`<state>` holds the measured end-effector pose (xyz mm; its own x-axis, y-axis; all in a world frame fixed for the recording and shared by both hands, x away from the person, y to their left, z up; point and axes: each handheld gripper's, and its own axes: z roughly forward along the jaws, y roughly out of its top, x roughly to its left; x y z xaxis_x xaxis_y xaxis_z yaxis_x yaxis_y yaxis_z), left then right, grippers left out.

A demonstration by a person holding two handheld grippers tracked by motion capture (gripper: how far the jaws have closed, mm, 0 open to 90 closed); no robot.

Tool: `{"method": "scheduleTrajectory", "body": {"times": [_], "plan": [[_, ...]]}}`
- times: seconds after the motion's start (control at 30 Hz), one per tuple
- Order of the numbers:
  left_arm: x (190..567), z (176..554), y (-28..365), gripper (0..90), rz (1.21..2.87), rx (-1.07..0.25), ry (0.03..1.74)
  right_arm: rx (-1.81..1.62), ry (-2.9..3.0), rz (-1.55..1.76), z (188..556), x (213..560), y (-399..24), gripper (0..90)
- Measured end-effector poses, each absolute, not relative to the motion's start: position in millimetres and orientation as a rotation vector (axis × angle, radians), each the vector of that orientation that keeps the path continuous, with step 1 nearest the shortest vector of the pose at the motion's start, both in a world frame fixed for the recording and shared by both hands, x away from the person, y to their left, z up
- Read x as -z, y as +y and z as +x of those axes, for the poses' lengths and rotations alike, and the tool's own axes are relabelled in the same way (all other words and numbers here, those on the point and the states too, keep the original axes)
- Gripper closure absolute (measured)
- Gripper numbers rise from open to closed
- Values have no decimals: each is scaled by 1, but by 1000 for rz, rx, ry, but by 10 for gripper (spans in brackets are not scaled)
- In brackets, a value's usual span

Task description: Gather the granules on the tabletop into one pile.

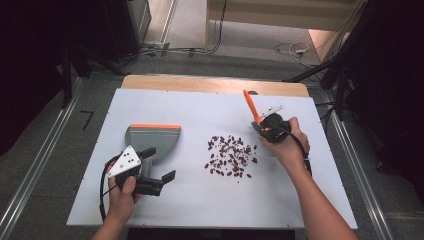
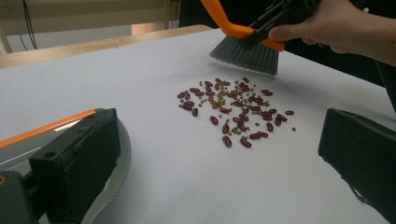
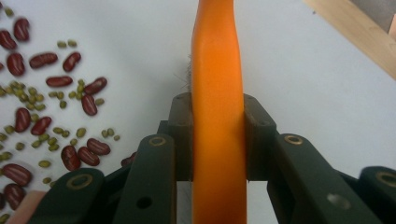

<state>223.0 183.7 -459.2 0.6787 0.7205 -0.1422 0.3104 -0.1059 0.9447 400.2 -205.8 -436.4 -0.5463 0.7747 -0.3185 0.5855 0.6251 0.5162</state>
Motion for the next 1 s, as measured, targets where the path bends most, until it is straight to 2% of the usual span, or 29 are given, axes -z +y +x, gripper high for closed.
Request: {"method": "scheduleTrajectory", "body": {"times": [0.27,1.0], "plan": [[460,224,184,0,1699,-426,845,-460,2359,1068,393,447,-184,692],[461,227,177,0,1718,-411,827,-513,2422,1060,374,450,-155,687]]}}
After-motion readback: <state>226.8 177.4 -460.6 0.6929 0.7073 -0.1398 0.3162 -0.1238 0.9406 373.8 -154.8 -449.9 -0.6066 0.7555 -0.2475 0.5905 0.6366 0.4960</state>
